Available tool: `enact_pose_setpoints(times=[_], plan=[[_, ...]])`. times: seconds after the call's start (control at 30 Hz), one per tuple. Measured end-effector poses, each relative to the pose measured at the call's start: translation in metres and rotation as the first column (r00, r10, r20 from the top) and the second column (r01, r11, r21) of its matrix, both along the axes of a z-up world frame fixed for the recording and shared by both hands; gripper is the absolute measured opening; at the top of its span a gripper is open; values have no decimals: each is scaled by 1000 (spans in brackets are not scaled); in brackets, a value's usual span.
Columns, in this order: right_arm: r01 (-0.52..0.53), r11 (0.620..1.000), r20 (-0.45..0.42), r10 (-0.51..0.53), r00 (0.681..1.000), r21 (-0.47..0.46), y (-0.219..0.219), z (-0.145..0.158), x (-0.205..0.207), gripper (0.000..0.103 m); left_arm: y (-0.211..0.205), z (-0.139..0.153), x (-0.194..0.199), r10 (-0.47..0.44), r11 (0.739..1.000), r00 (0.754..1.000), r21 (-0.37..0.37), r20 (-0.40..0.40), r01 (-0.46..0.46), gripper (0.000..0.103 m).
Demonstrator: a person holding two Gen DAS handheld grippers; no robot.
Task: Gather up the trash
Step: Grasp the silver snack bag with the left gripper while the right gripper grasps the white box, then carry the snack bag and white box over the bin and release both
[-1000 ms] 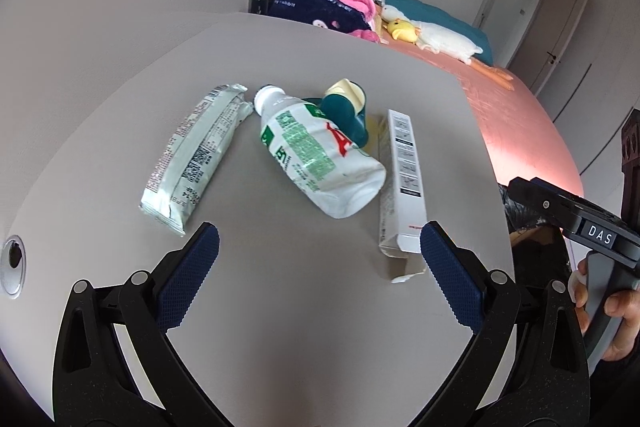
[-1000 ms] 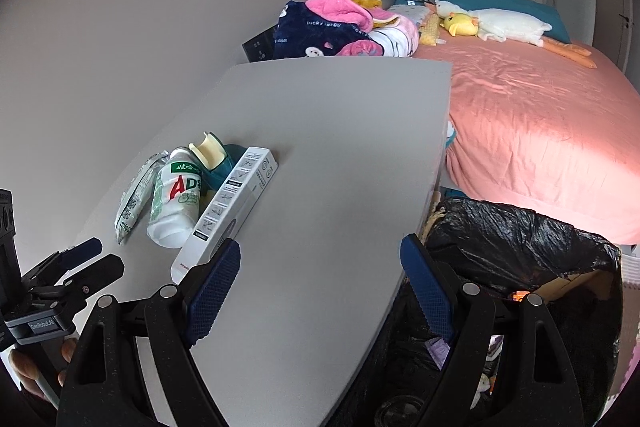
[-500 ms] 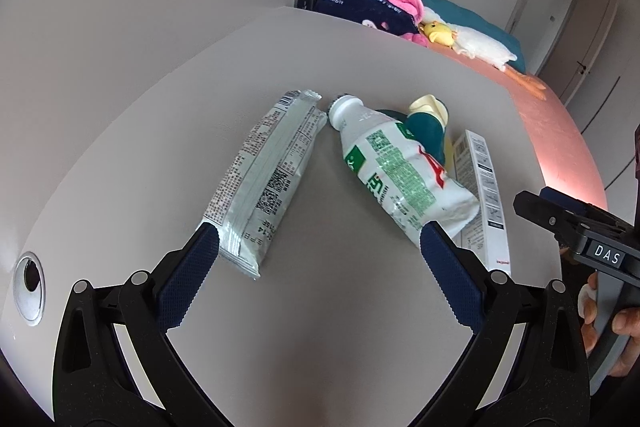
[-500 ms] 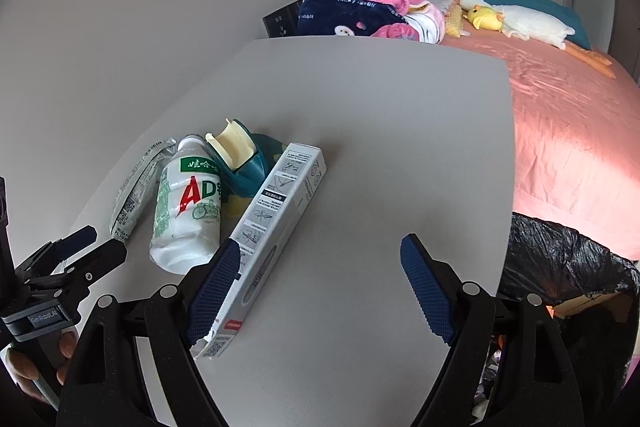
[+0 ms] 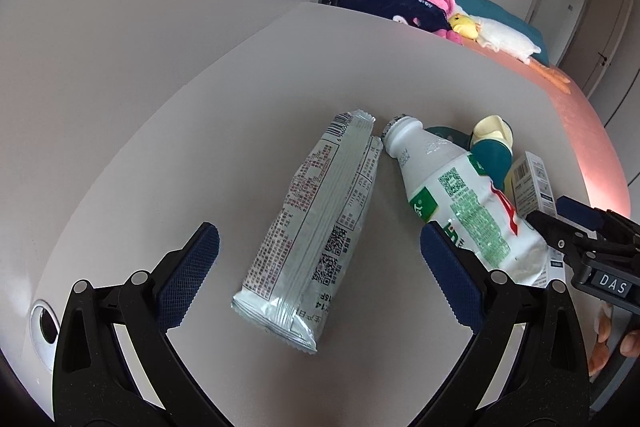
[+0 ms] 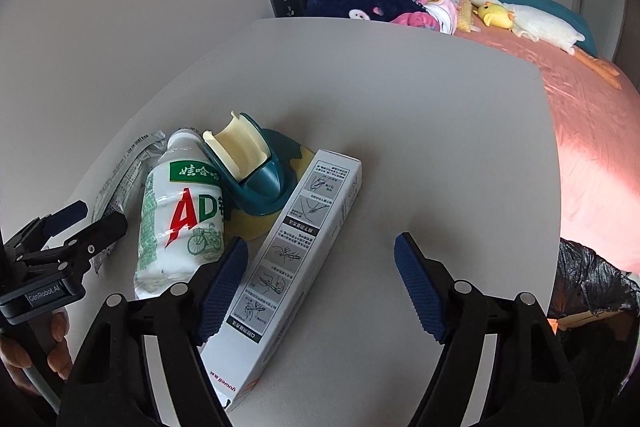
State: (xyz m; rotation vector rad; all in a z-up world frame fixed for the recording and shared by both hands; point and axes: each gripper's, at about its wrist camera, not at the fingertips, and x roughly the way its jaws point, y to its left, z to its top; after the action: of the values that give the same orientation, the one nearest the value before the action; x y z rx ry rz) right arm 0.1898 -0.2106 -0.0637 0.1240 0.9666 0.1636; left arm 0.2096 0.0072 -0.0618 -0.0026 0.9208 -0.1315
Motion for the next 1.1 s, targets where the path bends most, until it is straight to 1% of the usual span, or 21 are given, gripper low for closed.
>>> enact_pose_setpoints(times=[0.07, 0.1, 0.17, 0.23, 0.3, 0.33, 0.37, 0.4, 0.43, 0.5, 0.53, 0.63, 0.7, 0.83, 1.1], plan=[[1, 1000, -5, -1, 1000, -5, 2, -2, 1, 74, -1, -1, 3, -4, 1000, 1000, 23, -2, 4, 97], [0, 1000, 0, 0, 1000, -19, 4, -3, 2, 71, -2, -2, 5, -7, 999, 1000, 33, -1, 7, 96], [3, 999, 7, -3, 1000, -37, 5, -3, 2, 63, -5, -4, 8, -17, 998, 1000, 53, -3, 17, 90], [6, 999, 12, -5, 1000, -41, 4, -3, 2, 50, -8, -7, 11, -26, 997, 1000, 75, -13, 26, 83], [5, 999, 15, -5, 1000, -52, 3, -3, 4, 43, -9, -9, 12, -33, 995, 999, 89, -18, 35, 78], [2, 999, 18, -1, 1000, -53, 3, -4, 4, 41, -10, -11, 13, -37, 994, 999, 97, -23, 39, 71], [0, 999, 20, 1, 1000, -50, 2, -4, 4, 39, -11, -13, 13, -41, 993, 999, 105, -29, 44, 62], [-1, 999, 22, 2, 1000, -46, 2, -4, 3, 34, -11, -13, 12, -48, 995, 999, 92, -20, 50, 58], [-4, 999, 25, 5, 1000, -42, 2, -4, 3, 32, -10, -12, 12, -51, 995, 998, 82, -21, 52, 50], [-18, 999, 26, 19, 999, -26, 2, -4, 1, 28, -8, -12, 12, -40, 996, 999, 73, -24, 41, 48], [-27, 1000, 26, 28, 999, -11, 2, -4, 1, 28, -6, -11, 11, -28, 998, 999, 62, -23, 30, 47], [-50, 998, 37, 49, 998, 30, 2, -2, -4, 28, 3, -8, 10, 21, 1000, 999, -6, -30, -21, 47], [-64, 997, 48, 62, 997, 38, 4, 0, -8, 28, 7, -5, 8, 44, 999, 999, -24, -18, -44, 46], [-80, 996, 67, 76, 995, 45, 4, 7, -13, 28, 6, 2, -2, 48, 998, 999, -28, 10, -47, 46], [-80, 994, 91, 73, 993, 73, -4, 20, -28, 28, 7, 18, -26, 60, 997, 998, -44, 28, -58, 46]])
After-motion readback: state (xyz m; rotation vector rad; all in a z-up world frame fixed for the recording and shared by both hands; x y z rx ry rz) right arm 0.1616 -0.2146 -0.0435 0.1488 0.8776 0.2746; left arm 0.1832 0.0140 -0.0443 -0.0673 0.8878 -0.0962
